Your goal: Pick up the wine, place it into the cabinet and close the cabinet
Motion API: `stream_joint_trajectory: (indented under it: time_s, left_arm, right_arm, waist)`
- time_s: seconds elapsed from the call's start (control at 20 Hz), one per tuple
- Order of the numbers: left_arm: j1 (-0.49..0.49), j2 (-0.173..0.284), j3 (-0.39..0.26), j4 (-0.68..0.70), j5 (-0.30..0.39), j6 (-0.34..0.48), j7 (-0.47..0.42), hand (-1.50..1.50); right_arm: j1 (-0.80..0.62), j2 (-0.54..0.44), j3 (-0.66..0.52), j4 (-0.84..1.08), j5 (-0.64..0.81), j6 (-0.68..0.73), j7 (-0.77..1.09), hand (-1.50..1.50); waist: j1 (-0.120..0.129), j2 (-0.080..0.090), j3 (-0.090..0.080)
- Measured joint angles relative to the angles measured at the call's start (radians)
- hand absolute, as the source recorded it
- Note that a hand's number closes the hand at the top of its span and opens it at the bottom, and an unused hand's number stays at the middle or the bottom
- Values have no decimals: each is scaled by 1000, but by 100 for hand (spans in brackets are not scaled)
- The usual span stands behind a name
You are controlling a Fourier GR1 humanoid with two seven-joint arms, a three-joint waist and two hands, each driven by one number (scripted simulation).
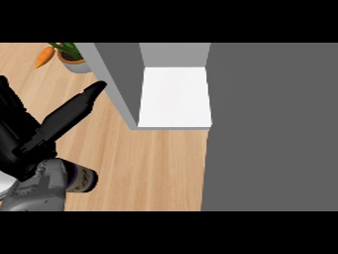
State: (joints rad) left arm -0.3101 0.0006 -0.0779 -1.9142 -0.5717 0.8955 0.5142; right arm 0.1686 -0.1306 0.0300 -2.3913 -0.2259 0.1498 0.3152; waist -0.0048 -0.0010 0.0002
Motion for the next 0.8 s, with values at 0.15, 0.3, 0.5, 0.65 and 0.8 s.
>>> stream_joint_trajectory:
  time_s: [0.15,0.3,0.5,0.65,0.8]
  left_arm:
    - [7,0,-38,3,-36,24,29,-150]
    - [8,0,-44,-21,-72,17,76,-150]
    - [11,0,-42,-31,-118,17,115,-150]
    - [19,0,-51,-24,-145,32,137,-150]
    - [67,1,-63,-46,-161,43,148,-150]
  right_arm:
    - [-16,4,-11,8,-5,2,14,-150]
    - [-19,7,-13,0,-4,10,26,-150]
    - [-36,26,12,-3,14,-4,50,-150]
    - [-19,30,10,-10,20,4,47,-150]
    - [-23,35,4,-8,26,6,46,-150]
  waist:
    - [1,0,0]
    - [2,0,0]
    - [2,0,0]
    - [1,0,0]
    - [3,0,0]
